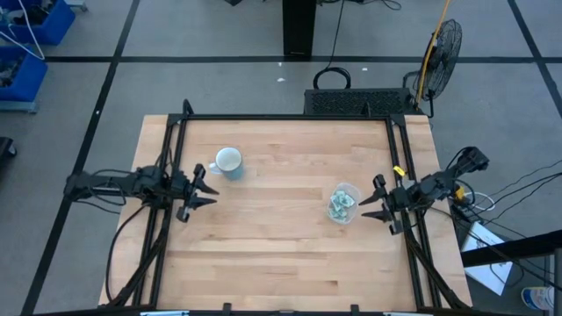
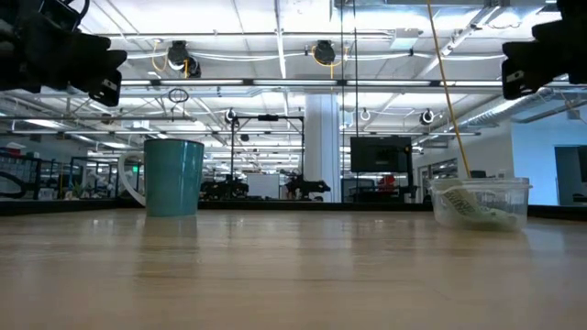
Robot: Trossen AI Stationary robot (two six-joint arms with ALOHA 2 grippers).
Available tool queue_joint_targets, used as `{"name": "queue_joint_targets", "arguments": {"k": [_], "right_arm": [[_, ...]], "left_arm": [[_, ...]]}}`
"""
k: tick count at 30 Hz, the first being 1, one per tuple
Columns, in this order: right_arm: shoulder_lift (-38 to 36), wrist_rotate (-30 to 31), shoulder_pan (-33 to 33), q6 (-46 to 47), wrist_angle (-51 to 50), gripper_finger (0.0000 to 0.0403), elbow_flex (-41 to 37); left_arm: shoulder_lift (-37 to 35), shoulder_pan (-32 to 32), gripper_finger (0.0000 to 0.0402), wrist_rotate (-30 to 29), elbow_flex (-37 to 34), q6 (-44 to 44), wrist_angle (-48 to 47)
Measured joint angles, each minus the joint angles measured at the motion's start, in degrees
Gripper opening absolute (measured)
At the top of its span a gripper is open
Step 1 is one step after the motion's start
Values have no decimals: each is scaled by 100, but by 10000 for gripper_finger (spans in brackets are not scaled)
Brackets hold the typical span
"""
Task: Pick and place Stevia / Truvia into bins
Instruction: Return to Home Position
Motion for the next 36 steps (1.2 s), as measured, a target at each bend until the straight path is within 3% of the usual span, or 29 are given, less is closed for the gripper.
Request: {"name": "queue_joint_targets", "arguments": {"k": [6,13,36], "right_arm": [[-10,-1,0,-386,650,141,-327],[-6,-1,0,300,541,141,-344],[-6,-3,0,325,517,141,-364]], "left_arm": [[2,48,118,-42,0,35,-166],[2,44,118,-90,0,-153,-335],[2,44,118,-99,2,13,-285]]}}
